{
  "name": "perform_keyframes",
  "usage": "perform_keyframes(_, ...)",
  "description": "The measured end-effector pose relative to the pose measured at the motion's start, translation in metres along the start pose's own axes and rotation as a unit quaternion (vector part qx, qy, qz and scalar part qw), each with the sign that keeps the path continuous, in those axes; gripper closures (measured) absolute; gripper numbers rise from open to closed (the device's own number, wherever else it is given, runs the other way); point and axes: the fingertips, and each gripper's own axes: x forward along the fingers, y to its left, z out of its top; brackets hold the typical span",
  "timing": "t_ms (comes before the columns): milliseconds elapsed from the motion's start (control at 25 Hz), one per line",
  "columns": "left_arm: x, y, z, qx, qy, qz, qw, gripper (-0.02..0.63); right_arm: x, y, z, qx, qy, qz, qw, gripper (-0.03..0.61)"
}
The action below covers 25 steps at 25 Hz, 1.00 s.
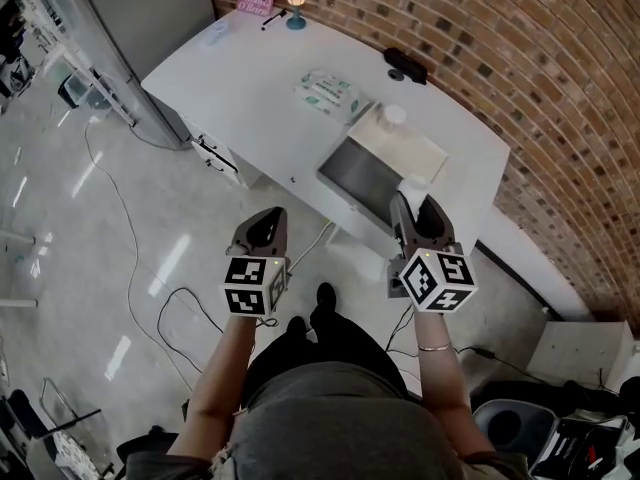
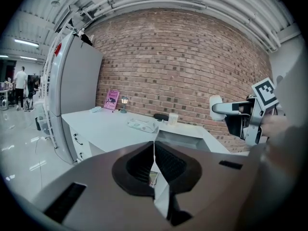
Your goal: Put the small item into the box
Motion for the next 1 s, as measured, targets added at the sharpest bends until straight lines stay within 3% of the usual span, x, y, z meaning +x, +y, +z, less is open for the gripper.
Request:
perform_keyframes(640,0.017,0.024,0.01,-0.023,-0.004,0.064,0.9977,0.588,0.067,-0.009,-0.011,-0.035,0.055,0.059,0.996,0.396)
perform_keyframes(1000,0.013,0.044,0.004,-0.045,-0.003,0.099,0.9941,0.588,0.096,-0.002,-0.042,-0.087,0.126,0.095,0.984,0.396)
